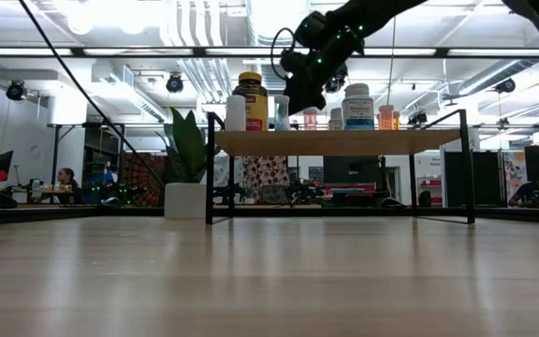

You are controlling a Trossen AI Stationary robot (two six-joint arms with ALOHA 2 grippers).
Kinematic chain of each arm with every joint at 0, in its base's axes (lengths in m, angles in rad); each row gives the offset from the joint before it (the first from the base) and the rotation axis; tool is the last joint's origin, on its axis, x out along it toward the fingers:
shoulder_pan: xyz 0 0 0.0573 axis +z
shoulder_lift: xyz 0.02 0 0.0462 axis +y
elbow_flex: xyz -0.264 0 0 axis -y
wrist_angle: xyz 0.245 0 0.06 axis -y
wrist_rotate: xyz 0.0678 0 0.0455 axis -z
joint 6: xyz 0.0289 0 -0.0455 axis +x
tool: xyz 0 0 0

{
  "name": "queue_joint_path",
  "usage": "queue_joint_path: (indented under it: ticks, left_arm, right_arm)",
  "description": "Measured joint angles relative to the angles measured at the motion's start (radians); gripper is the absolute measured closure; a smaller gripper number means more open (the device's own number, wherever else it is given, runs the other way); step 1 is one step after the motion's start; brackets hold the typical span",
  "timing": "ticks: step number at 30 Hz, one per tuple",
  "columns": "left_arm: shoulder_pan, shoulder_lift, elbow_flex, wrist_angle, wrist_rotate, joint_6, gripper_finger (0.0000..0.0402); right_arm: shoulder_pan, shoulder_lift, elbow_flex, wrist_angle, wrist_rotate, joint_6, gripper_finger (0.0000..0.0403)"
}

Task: Pick and place medicine bottles onto shelf by color
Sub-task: Put the pink medicine bottle on the shelf

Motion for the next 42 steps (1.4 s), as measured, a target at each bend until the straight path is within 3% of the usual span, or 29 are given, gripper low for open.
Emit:
queue_joint_path:
  ticks: [42]
  left_arm:
    - [-0.001,0.001,0.0,0.0,0.0,0.001,0.0194]
  right_arm:
    - [0.002,0.013,-0.021,-0.05,-0.009,-0.026,0.0282]
